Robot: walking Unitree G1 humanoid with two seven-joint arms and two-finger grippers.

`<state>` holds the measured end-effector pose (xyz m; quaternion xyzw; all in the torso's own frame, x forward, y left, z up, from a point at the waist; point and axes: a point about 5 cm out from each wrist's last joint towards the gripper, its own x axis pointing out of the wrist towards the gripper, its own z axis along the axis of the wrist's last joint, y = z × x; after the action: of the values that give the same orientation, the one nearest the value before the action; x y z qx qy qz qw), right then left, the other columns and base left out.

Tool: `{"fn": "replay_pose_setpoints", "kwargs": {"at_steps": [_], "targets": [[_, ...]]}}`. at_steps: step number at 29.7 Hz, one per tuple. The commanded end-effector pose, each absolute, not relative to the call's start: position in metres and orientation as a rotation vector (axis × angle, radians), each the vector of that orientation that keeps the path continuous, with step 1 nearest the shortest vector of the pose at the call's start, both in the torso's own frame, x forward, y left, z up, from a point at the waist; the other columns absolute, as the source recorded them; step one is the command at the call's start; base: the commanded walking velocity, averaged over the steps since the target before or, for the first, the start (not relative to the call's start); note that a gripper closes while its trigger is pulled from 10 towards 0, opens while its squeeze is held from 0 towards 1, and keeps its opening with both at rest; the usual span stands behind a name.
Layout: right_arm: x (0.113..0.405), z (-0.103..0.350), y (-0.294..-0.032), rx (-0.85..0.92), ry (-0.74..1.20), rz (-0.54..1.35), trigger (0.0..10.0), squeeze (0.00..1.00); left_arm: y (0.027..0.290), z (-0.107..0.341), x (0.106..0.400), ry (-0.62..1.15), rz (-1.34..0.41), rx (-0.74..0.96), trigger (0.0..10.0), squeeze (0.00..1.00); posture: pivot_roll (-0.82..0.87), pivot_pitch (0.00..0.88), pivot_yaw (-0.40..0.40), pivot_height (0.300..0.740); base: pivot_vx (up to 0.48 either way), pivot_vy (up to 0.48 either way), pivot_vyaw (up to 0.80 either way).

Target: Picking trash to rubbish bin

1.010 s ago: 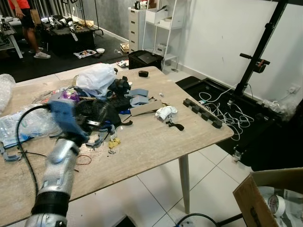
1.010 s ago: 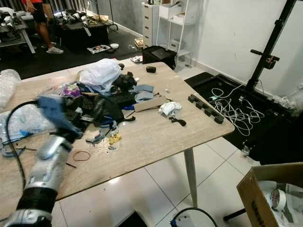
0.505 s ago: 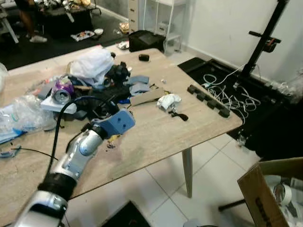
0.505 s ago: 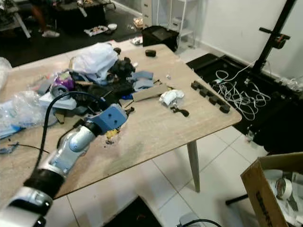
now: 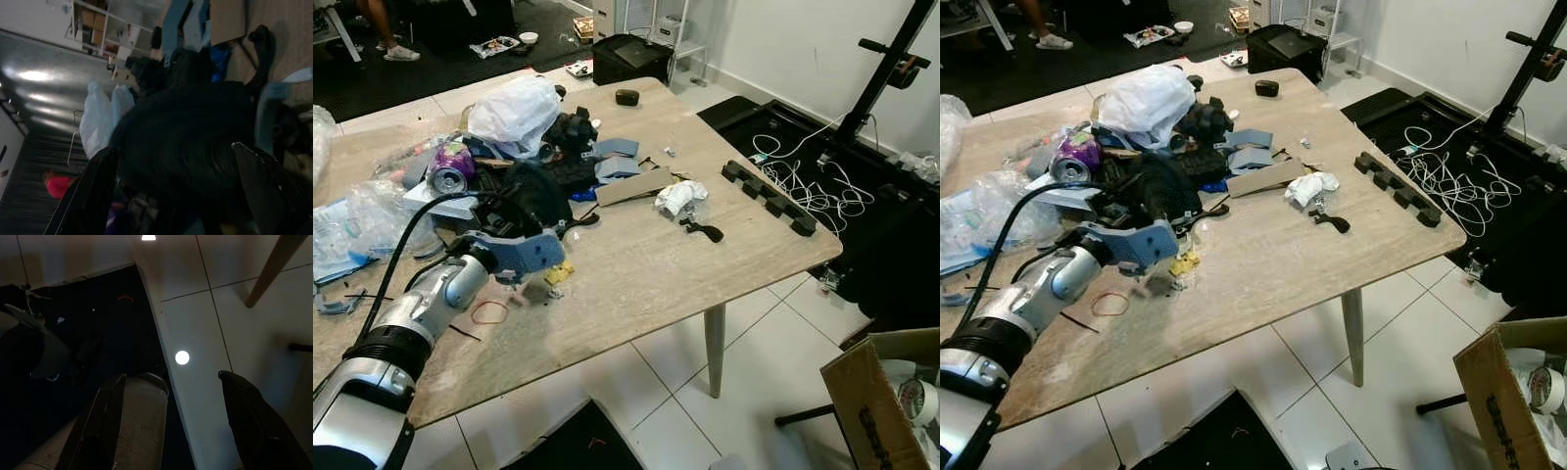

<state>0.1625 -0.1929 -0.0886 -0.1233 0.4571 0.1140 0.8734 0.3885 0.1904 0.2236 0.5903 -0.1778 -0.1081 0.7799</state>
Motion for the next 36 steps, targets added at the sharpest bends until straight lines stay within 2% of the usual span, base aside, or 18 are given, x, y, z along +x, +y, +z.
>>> {"fn": "replay_pose_setpoints", "kwargs": {"at_steps": [1, 15, 22, 27, 32, 36], "targets": [[0.097, -0.112, -0.199, -0.249, 1.204, 0.236, 10.0, 0.0, 0.199, 0.223, 0.387, -0.378, -0.244, 1.326, 10.0, 0.0, -0.1, 0.388, 0.062, 0.74, 0.0, 0.0, 0.0], [0.091, -0.113, -0.203, -0.246, 1.215, 0.217, 10.0, 0.0, 0.175, 0.22, 0.389, -0.438, -0.346, 1.328, 10.0, 0.0, -0.1, 0.389, 0.07, 0.74, 0.0, 0.0, 0.0], [0.092, -0.112, -0.204, -0.25, 1.214, 0.212, 10.0, 0.0, 0.174, 0.216, 0.387, -0.418, -0.452, 1.429, 10.0, 0.0, -0.1, 0.386, 0.069, 0.74, 0.0, 0.0, 0.0], [0.092, -0.112, -0.205, -0.254, 1.216, 0.209, 10.0, 0.0, 0.178, 0.222, 0.387, -0.42, -0.448, 1.426, 10.0, 0.0, -0.1, 0.38, 0.068, 0.74, 0.0, 0.0, 0.0], [0.093, -0.112, -0.206, -0.256, 1.215, 0.207, 10.0, 0.0, 0.179, 0.248, 0.388, -0.491, -0.4, 1.332, 10.0, 0.0, -0.1, 0.368, 0.068, 0.74, 0.0, 0.0, 0.0], [0.095, -0.112, -0.205, -0.257, 1.211, 0.206, 10.0, 0.0, 0.179, 0.255, 0.39, -0.501, -0.386, 1.427, 10.0, 0.0, -0.1, 0.361, 0.072, 0.74, 0.0, 0.0, 0.0]]}}
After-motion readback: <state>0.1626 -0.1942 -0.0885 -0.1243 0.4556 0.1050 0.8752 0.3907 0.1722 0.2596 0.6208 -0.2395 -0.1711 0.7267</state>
